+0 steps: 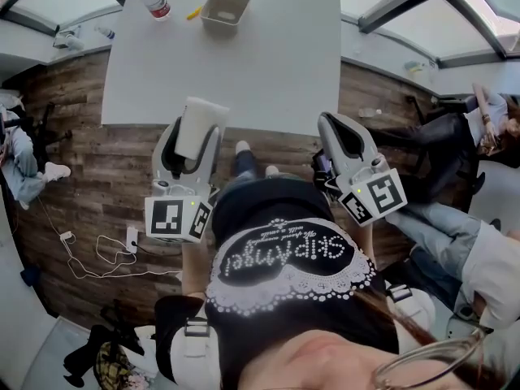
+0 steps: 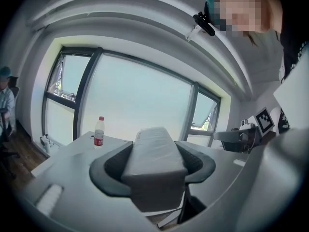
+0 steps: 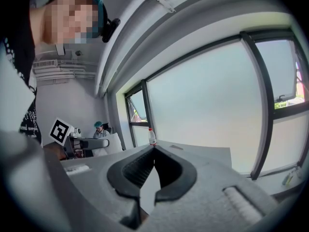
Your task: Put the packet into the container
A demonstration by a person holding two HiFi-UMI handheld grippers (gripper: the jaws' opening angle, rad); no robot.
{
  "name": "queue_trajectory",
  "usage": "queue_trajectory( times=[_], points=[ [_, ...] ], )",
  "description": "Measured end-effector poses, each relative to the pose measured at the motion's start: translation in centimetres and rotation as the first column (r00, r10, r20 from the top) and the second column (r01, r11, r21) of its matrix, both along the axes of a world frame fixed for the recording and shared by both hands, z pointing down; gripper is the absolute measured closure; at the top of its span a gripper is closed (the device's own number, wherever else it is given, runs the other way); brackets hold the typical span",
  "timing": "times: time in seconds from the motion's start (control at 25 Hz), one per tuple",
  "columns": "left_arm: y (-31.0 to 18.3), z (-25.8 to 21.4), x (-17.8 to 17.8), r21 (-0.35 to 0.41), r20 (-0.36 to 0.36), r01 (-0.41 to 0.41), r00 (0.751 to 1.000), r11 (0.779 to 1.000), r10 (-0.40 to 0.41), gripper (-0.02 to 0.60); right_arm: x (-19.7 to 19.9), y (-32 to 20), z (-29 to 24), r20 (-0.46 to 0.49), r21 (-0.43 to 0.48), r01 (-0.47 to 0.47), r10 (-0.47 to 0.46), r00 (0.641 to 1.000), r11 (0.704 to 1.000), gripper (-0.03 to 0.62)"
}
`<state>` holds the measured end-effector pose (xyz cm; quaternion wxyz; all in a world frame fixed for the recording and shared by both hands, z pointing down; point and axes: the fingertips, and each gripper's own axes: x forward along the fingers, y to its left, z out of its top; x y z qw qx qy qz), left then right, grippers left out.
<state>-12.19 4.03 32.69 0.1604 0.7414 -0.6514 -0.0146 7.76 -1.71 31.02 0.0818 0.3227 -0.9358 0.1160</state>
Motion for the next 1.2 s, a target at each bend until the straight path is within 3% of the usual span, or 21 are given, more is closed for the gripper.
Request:
queue_trajectory(
  times=[0.48, 0.84, 1.2],
  points=[
    [-0.2, 0.7, -1.5, -0.031, -0.002, -0.037, 0.999, 0.999, 0.037, 0.307, -1.6, -0.2, 0.2, -0.016, -0.007, -0.027, 0.027, 1.0, 1.0, 0.592],
    [-0.5, 1.2, -2.6, -0.042, -0.003, 0.009, 1.0, 0.999, -0.009, 0.307, -2.7, -1.3, 0.7, -0.014, -0.018, 0.005, -0.006, 1.0, 1.0, 0.592],
    [-3.9, 1.4, -3.0, -0.056, -0.01, 0.046, 0.999, 0.997, -0.046, 0.307, -3.7, -5.6, 0.8, -0.004, -0.034, 0.045, -0.045, 0.999, 0.998, 0.592]
  ],
)
